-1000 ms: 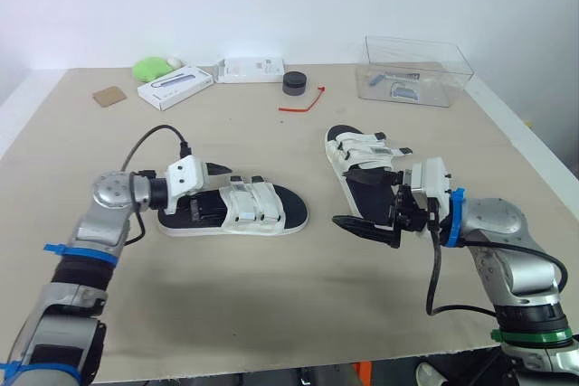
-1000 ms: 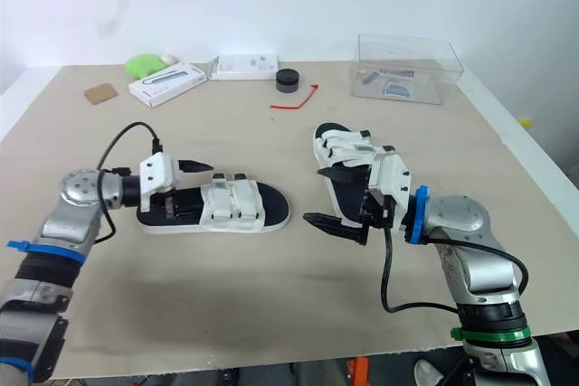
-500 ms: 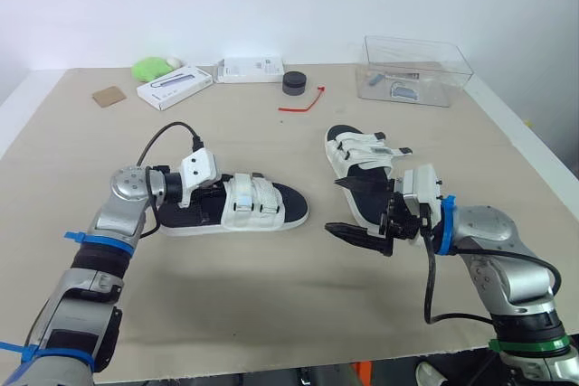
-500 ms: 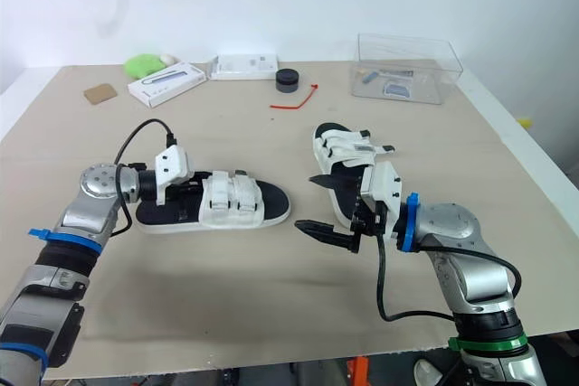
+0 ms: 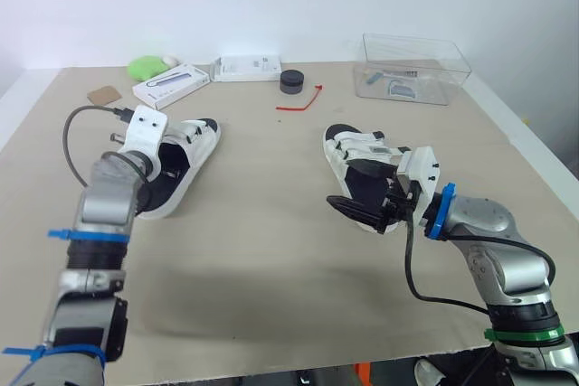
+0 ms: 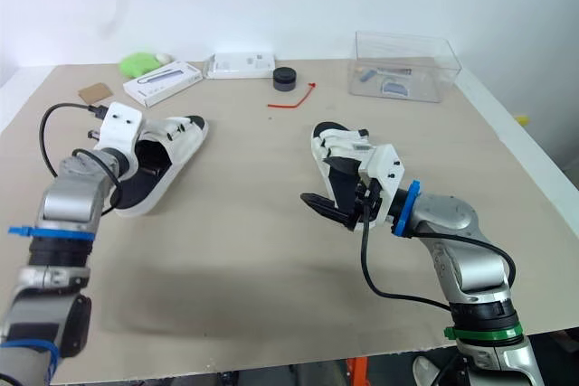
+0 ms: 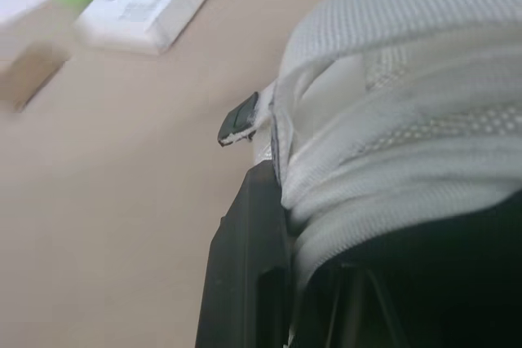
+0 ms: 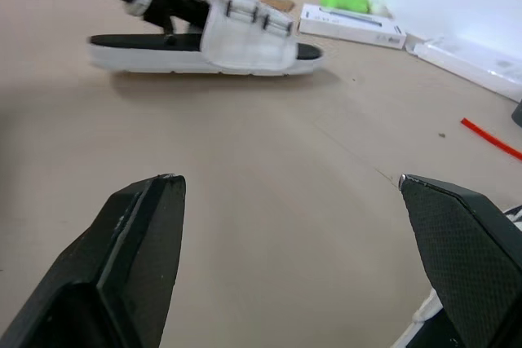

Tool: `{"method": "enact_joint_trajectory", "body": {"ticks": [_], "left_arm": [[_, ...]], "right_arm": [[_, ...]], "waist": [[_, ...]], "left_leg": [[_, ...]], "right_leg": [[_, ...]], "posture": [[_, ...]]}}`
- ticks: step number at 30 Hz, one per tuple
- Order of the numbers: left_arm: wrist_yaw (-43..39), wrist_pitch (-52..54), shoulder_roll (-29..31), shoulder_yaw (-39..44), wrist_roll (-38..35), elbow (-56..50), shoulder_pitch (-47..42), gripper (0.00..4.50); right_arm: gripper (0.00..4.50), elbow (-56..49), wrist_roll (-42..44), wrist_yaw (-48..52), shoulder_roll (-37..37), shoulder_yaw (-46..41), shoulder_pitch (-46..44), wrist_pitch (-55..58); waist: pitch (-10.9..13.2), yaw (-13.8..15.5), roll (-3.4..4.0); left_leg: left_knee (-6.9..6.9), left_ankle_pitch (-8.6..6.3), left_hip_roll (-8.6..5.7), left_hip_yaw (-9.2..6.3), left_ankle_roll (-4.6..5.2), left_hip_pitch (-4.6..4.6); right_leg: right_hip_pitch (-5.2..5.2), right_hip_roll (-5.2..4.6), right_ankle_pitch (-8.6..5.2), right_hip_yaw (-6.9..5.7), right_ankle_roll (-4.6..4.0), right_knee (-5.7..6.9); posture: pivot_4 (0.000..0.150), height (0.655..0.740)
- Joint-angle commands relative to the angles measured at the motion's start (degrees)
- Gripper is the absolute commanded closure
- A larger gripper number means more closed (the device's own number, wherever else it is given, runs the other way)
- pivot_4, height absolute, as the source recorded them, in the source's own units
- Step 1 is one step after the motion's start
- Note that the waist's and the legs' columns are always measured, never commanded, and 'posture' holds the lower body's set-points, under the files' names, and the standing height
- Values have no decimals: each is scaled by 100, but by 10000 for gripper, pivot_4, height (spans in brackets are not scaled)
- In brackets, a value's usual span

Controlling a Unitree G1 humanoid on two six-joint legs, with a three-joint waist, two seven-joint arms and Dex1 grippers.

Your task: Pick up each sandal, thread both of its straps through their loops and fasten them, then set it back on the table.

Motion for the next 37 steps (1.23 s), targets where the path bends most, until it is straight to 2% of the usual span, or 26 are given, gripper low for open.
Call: {"method": "enact_joint_trajectory", "body": {"ticks": [1,4,8,9,13,17,18,21,24,28,30,33,37], "left_arm": [[554,526,-169,287,173,-818,-52,44449],[653,642,-335,148,137,-829,54,44449],[515,298,-284,41,31,-759,135,44449],[432,221,-276,74,-53,-810,148,36348],[70,70,-90,49,-249,-1086,279,20992],[-134,126,8,183,-477,-1568,484,3118],[-229,76,59,225,-556,-1781,567,540],[-614,-114,282,330,-803,-2437,939,540],[-1570,-553,466,793,-1694,-3287,1656,540],[-2926,-975,946,1042,-2638,-3541,2481,540],[-3615,-1352,1366,811,-2719,-3402,2850,540],[-4381,-2228,1830,372,-2577,-2958,3090,540],[-4657,-3220,1808,-128,-2278,-2141,2625,540]], "right_arm": [[0,-5,-53,-9,32,21,-172,-132],[0,186,-152,29,67,94,-326,-224],[0,402,-205,120,41,131,-487,-298],[0,441,-199,156,23,120,-509,-299],[0,555,-176,286,-20,63,-541,-334],[0,612,-149,417,-62,10,-489,-417],[0,597,-125,458,-84,-18,-446,-437],[0,515,-14,551,-126,-115,-314,-426],[0,366,127,691,-239,-216,-85,-385],[0,225,197,1023,-496,-260,278,-433],[0,180,171,1257,-646,-224,447,-530],[0,194,79,1521,-813,-165,609,-770],[0,298,24,1514,-842,-206,627,-872]], "waist": [[0,0,0],[0,0,0],[0,0,0],[0,0,0],[0,-11,0],[0,-12,0],[0,-10,0],[0,-10,0],[0,-19,0],[-1,-16,1],[-1,-19,1],[0,-11,2],[0,-11,2]], "left_leg": [[1,0,-3,-3,0,-6],[1,1,-11,-9,0,-5],[1,6,-14,-20,-6,-4],[1,8,-15,-21,-6,-4],[1,9,-14,-24,-7,-4],[1,9,-13,-24,-7,-5],[1,9,-14,-24,-7,-5],[1,9,-15,-24,-7,-5],[-2,7,-12,-22,-7,-3],[-2,8,-12,-21,-5,-1],[-2,10,-12,-20,-3,12],[-2,12,-12,-15,0,44],[-2,31,-13,-9,12,60]], "right_leg": [[-2,-3,1,-1,1,-2],[-2,-7,2,-3,1,-1],[-1,-7,5,-12,-3,3],[-1,-7,5,-13,-4,4],[0,-6,6,-15,-5,4],[0,-6,6,-15,-5,4],[0,-9,6,-15,-5,4],[1,-12,5,-16,-4,3],[2,-12,4,-15,-5,0],[3,-14,-1,-19,-5,0],[12,-9,-23,-20,25,1],[34,-4,-35,-19,18,4],[45,-2,-37,-17,-8,5]], "posture": [[1500,7400],[1500,7400],[1500,7400],[1500,7400],[1500,7400],[1500,7400],[1500,7400],[1500,7400],[1500,7400],[1500,7400],[1500,7400],[1500,7400],[1500,7400]]}}
